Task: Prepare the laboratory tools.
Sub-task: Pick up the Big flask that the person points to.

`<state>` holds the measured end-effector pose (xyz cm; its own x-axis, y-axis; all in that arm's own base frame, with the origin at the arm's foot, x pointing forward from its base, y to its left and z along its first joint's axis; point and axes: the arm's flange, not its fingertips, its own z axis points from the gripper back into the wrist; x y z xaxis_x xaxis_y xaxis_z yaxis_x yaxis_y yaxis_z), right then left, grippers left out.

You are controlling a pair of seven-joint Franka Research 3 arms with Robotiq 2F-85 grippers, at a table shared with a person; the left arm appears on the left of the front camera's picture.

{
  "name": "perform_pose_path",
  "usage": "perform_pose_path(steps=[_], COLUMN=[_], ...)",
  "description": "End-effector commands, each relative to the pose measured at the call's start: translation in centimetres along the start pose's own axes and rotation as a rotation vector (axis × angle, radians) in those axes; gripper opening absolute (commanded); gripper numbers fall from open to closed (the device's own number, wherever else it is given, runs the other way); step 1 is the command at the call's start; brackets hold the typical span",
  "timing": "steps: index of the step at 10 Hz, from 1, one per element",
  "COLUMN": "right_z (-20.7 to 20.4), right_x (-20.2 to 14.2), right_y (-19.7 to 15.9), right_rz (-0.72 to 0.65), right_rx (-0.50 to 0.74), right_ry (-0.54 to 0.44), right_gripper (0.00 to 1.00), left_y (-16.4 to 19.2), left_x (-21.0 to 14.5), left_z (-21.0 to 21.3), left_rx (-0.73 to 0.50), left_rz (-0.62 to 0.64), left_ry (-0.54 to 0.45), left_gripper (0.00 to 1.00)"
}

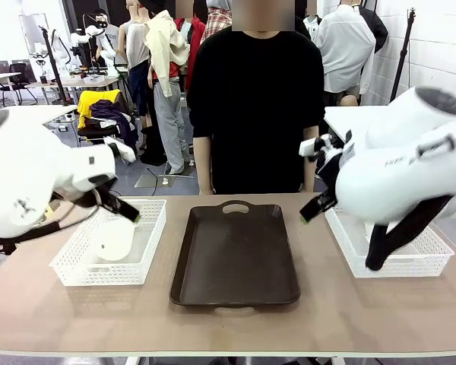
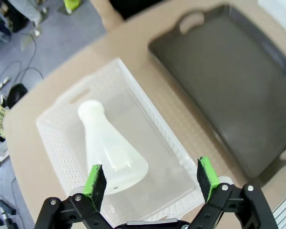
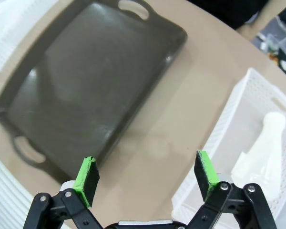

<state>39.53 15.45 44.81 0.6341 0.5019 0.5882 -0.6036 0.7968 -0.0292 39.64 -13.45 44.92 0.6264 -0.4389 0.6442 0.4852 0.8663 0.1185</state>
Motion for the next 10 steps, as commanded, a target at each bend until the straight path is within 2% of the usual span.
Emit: perform_pose_path(steps=[1, 2, 5, 7, 8, 10], right_z=[3.1, 4.4, 5.7, 5.5, 5.5, 5.0], right_x=[0.6, 0.0, -4.0, -6.7, -7.7, -8.5], right_y=[-4.1, -5.6, -10.0, -12.3, -13.5, -15.0], right_rz=[-0.046, -0.119, -0.380, -0.541, -0.611, -0.706], right_rx=[0.158, 0.256, 0.503, 0.613, 0.626, 0.629], right_ry=[-0.046, -0.099, -0.262, -0.382, -0.400, -0.342], right_gripper=[1.00, 1.00, 1.00, 1.00, 1.00, 1.00], left_y=[2.2, 3.8, 7.6, 9.0, 9.7, 10.7], left_x=[-1.3, -1.7, -3.8, -5.4, -6.0, -6.9], left_z=[4.4, 5.4, 5.9, 5.3, 5.3, 5.3], left_rx=[-0.158, -0.312, -0.654, -0.761, -0.810, -0.857], left_rz=[0.083, 0.160, 0.379, 0.493, 0.535, 0.600], left_ry=[-0.116, -0.167, -0.317, -0.358, -0.384, -0.387], left_gripper=[1.00, 1.00, 1.00, 1.00, 1.00, 1.00])
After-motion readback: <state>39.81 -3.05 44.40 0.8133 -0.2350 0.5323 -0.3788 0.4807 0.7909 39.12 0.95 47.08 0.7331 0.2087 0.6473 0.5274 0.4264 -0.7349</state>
